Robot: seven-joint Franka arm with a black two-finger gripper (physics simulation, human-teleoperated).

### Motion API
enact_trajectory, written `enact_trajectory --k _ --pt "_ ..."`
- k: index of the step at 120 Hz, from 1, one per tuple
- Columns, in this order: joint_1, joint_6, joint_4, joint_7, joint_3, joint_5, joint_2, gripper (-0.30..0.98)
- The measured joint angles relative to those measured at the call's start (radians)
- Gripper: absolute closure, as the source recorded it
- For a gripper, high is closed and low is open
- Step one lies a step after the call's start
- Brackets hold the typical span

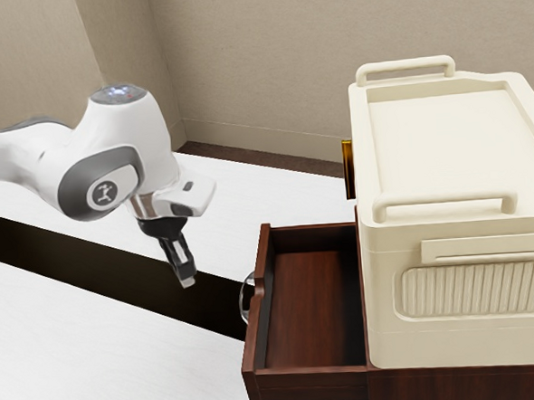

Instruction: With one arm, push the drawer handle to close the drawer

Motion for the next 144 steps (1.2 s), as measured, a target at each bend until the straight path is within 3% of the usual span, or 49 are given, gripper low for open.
enact_trajectory --k 17,40,73,97,144 --pt "0.001 0.02 -0.099 0.06 -0.054 -0.053 -0.099 0.55" --pt "0.001 0.03 -0.14 0.122 -0.089 -0.081 -0.13 0.59" --pt "0.001 0.094 -0.116 0.201 -0.103 -0.088 -0.049 0.62" --pt "0.004 0.146 -0.121 0.258 -0.139 -0.086 -0.071 0.62" --pt "0.007 0.204 -0.076 0.368 -0.082 -0.049 0.046 0.61"
